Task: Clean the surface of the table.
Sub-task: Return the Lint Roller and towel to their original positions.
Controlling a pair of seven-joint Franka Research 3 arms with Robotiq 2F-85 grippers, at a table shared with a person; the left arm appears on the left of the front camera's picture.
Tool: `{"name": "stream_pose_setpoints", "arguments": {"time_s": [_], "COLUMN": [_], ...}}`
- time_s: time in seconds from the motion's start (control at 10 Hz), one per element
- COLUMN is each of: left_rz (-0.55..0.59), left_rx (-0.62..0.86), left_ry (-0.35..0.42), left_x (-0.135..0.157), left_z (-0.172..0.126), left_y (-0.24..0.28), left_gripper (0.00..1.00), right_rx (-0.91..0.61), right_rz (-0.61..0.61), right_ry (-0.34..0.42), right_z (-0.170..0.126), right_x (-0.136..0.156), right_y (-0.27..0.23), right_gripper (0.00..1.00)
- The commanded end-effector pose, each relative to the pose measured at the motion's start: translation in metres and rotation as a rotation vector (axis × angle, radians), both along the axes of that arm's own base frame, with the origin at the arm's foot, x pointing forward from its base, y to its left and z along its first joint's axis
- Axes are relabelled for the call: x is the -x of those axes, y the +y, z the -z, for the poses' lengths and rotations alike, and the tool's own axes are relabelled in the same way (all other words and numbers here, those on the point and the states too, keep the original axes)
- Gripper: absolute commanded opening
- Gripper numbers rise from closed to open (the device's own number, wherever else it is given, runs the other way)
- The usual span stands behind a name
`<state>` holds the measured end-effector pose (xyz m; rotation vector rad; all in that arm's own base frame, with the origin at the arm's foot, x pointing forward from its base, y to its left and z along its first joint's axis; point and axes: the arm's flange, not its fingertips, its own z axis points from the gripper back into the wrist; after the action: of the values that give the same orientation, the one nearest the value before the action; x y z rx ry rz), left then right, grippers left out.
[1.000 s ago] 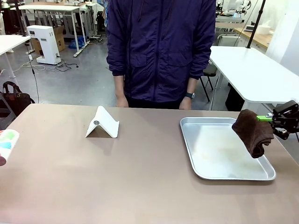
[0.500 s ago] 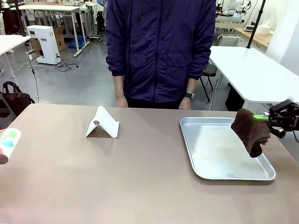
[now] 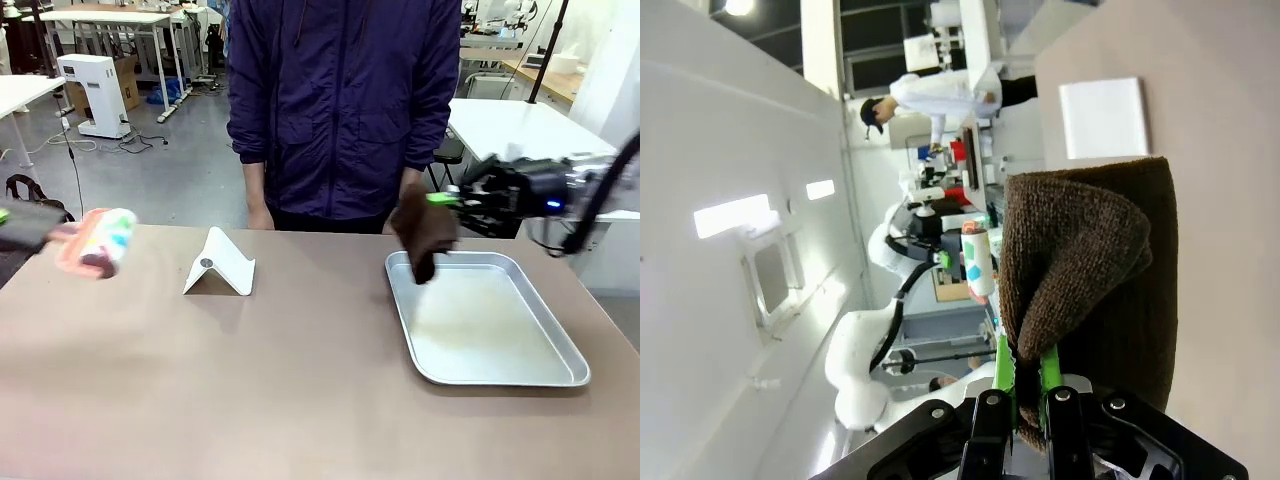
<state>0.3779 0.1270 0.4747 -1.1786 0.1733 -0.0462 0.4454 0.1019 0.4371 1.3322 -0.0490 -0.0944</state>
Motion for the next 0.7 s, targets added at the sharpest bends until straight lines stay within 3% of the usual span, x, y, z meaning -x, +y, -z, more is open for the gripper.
{"name": "stream_pose_setpoints", "arguments": {"time_s": [0.0, 0.3, 0.6], "left_rz": [-0.052, 0.009, 0.039], "left_rx": [-0.081, -0.317, -0.522], "left_ry": [0.032, 0.047, 0.098], "left_x": [-0.04, -0.091, -0.142], "left_z": [-0.024, -0.049, -0.029], "left_y": [-0.065, -0.149, -0.213], "left_gripper": [0.22, 0.22, 0.22], "right_rx": [0.075, 0.25, 0.437], "right_rz": [0.05, 0.019, 0.066], "right_ry": [0.011, 0.06, 0.075], "right_z": [0.006, 0.034, 0.075], "right_x": [-0.022, -0.022, -0.021], "right_y": [0.062, 0.14, 0.164], "right_gripper": [0.11, 0.11, 0.11]}}
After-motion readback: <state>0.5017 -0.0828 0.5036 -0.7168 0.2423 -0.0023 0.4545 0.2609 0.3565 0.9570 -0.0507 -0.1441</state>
